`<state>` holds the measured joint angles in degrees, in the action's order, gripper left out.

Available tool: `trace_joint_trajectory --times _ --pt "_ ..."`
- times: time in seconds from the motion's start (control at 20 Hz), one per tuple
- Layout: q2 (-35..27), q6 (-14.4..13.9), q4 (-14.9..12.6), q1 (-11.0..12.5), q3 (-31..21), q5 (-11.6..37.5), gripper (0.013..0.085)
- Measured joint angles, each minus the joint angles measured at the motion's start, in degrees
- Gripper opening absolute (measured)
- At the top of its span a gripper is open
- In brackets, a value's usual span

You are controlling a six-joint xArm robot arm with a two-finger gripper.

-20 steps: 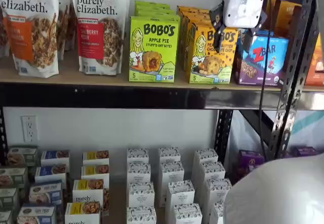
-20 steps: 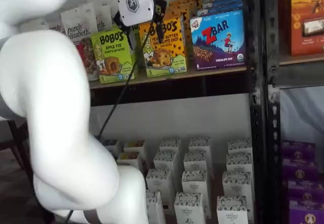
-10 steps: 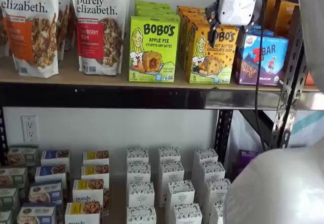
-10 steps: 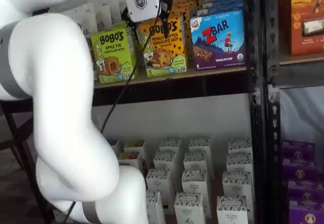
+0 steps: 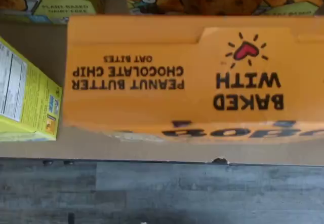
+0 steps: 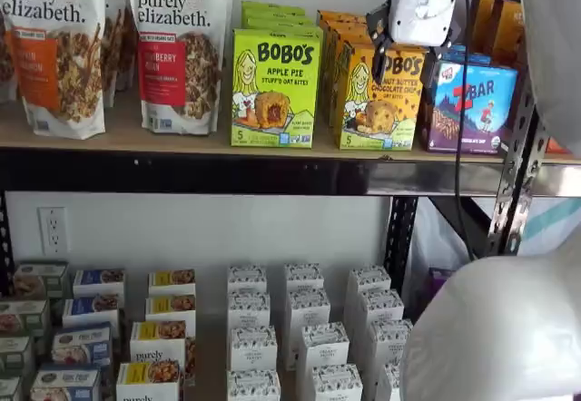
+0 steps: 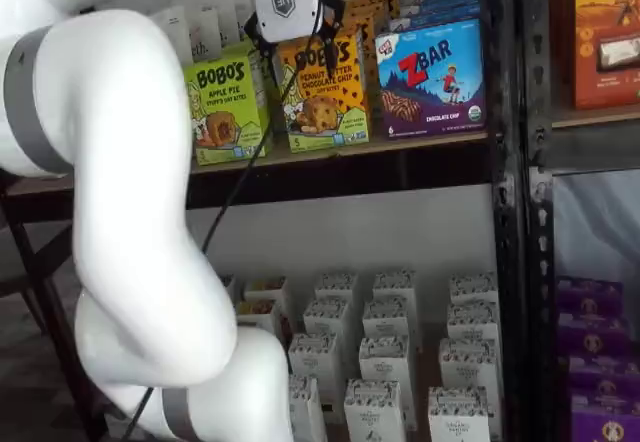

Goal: Pick up the orange box on the top shelf, the fifth box from the left

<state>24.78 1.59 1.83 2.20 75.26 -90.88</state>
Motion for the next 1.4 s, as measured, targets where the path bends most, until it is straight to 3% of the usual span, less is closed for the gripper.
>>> trace_joint_trajectory --times 0.15,0.4,0.65,1.0,1.4 --pt "-0.63 0.57 1.58 0.65 0.69 -0.61 0.085" --pt "-0.16 0.61 1.29 0.6 0.13 0.6 0.085" --pt "2.78 -0.63 -2.01 -0.53 -3.51 6.67 0.085" --pt "3.75 1.33 2.3 1.08 -4.42 7.82 0.085" --pt "4.54 2.14 4.08 1.6 -4.98 8.75 0.085"
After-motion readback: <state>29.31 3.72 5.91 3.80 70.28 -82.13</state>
